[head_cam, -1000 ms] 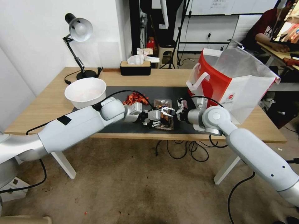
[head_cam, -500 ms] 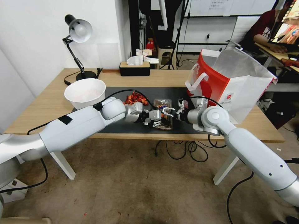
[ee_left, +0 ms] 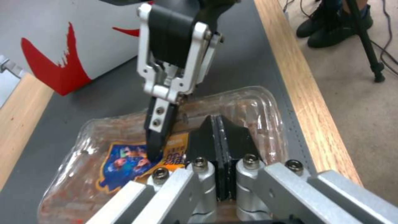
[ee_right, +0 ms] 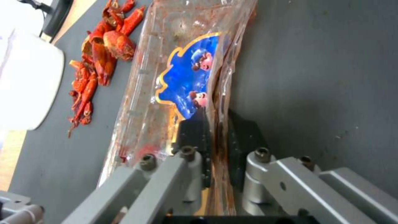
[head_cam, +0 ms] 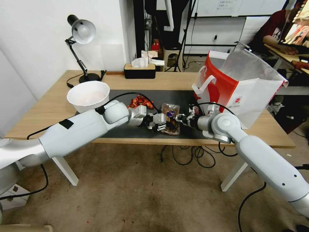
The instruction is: Close the disposable takeout box, then place it into the delivery bag.
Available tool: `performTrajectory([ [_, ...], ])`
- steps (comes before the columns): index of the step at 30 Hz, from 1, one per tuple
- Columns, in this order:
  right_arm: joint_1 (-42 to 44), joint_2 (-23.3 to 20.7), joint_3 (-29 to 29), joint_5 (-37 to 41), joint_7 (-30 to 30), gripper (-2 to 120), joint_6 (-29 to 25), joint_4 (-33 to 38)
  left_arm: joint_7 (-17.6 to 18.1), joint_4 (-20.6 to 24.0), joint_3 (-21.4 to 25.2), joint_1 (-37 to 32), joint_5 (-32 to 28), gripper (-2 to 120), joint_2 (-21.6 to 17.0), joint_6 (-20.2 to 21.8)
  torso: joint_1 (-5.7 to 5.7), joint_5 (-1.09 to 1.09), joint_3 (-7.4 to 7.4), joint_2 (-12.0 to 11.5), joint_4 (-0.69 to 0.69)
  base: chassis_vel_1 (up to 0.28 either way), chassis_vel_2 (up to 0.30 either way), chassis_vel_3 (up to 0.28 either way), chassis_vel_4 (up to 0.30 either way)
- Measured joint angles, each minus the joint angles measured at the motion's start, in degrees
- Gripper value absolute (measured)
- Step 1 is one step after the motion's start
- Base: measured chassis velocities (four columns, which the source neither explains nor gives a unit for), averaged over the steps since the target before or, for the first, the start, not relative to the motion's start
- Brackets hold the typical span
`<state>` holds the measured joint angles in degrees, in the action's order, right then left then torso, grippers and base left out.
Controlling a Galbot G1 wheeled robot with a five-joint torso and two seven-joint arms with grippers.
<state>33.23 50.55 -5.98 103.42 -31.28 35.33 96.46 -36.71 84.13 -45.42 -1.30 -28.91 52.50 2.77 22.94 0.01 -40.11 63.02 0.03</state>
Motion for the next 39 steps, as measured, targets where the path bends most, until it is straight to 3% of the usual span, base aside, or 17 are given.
performTrajectory([
  [8, 0.5, 0.1, 0.7, -0.2, 0.0, 1, 0.0, 0.1, 0.3, 0.7, 1.0, -0.1, -0.5, 0, -1.1, 0.0, 0.00, -0.01, 0.00, 0.0, 0.01, 0.000, 0.000, 0.000, 0.000],
  [16, 0.9, 0.0, 1.2, -0.4, -0.1, 1, -0.3, 0.8, 0.5, 3.3, 4.4, -2.0, -1.3, 0, -4.9, 0.0, 0.01, -0.01, -0.02, 0.0, -0.05, 0.000, 0.000, 0.000, 0.000],
  [23, 1.9, 0.0, 1.3, -2.3, 0.5, 1, -0.9, 1.8, 0.8, 9.5, 16.3, -13.0, -2.9, 0, -12.3, 0.0, -0.02, -0.02, 0.00, 0.0, -0.03, 0.000, 0.000, 0.000, 0.000],
  [24, 1.9, 0.0, 1.3, -2.3, 0.5, 1, -0.9, 1.8, 0.8, 9.5, 16.3, -13.0, -2.9, 0, -12.3, 0.0, -0.02, -0.02, 0.00, 0.0, -0.03, 0.000, 0.000, 0.000, 0.000],
  [26, 2.5, -0.2, 1.7, -2.6, 1.0, 1, -1.1, 2.2, 1.2, 14.0, 25.2, -22.5, -3.7, 0, -16.0, -0.3, -0.02, -0.01, 0.00, 0.0, -0.03, 0.000, 0.000, 0.000, 0.000],
  [27, 2.5, -0.2, 1.7, -2.6, 1.0, 1, -1.1, 2.2, 1.2, 14.0, 25.2, -22.5, -3.7, 0, -16.0, -0.3, -0.02, -0.01, 0.00, 0.0, -0.03, 0.000, 0.000, 0.000, 0.000],
  [28, 2.7, -0.2, 1.8, -2.6, 1.3, 1, -1.3, 2.3, 1.5, 15.3, 28.1, -25.7, -3.7, 0, -16.9, -0.5, -0.02, 0.00, 0.00, 0.0, -0.03, 0.000, 0.000, 0.000, 0.000],
  [29, 3.0, -0.2, 2.1, -2.6, 1.7, 1, -1.8, 2.5, 2.0, 17.6, 33.8, -31.9, -3.8, 0, -17.6, -0.7, -0.02, -0.01, 0.00, 0.0, -0.06, 0.000, 0.000, 0.000, 0.000],
  [30, 3.0, -0.2, 2.1, -2.6, 1.7, 1, -1.8, 2.5, 2.0, 17.6, 33.8, -31.9, -3.8, 0, -17.6, -0.7, -0.02, -0.01, 0.00, 0.0, -0.06, 0.000, 0.000, 0.000, 0.000],
  [32, 3.5, -0.2, 2.6, -2.7, 2.6, 1, -2.6, 3.2, 2.7, 20.8, 43.0, -42.0, -4.5, 0, -17.9, -0.7, -0.02, -0.02, -0.01, 0.0, -0.06, 0.000, 0.000, 0.000, 0.000],
  [33, 3.7, -0.3, 2.8, -2.7, 3.1, 1, -2.9, 3.7, 2.8, 22.7, 47.8, -47.4, -4.9, 2, -17.9, -0.5, -0.02, -0.02, -0.02, 0.0, -0.05, 0.000, 0.000, 0.000, 0.000],
  [34, 3.7, -0.3, 2.8, -2.7, 3.1, 1, -2.9, 3.7, 2.8, 22.7, 47.8, -47.4, -4.9, 2, -17.9, -0.5, -0.02, -0.02, -0.02, 0.0, -0.05, 0.000, 0.000, 0.000, 0.000],
  [36, 4.3, -0.5, 3.0, -2.9, 3.8, 1, -3.4, 4.7, 2.8, 25.6, 57.0, -57.7, -5.4, 13, -16.6, -0.6, -0.02, 0.03, -0.01, 0.0, -0.03, 0.000, 0.000, 0.000, 0.000],
  [37, 4.3, -0.5, 3.0, -2.9, 3.8, 1, -3.4, 4.7, 2.8, 25.6, 57.0, -57.7, -5.4, 13, -16.6, -0.6, -0.02, 0.03, -0.01, 0.0, -0.03, 0.000, 0.000, 0.000, 0.000],
  [39, 5.2, -0.7, 3.3, -3.8, 4.8, 0, -3.7, 5.7, 3.0, 27.6, 65.3, -66.9, -5.6, 21, -13.4, -0.8, -0.02, -0.01, -0.01, 0.0, -0.03, 0.000, 0.000, 0.000, 0.000],
])
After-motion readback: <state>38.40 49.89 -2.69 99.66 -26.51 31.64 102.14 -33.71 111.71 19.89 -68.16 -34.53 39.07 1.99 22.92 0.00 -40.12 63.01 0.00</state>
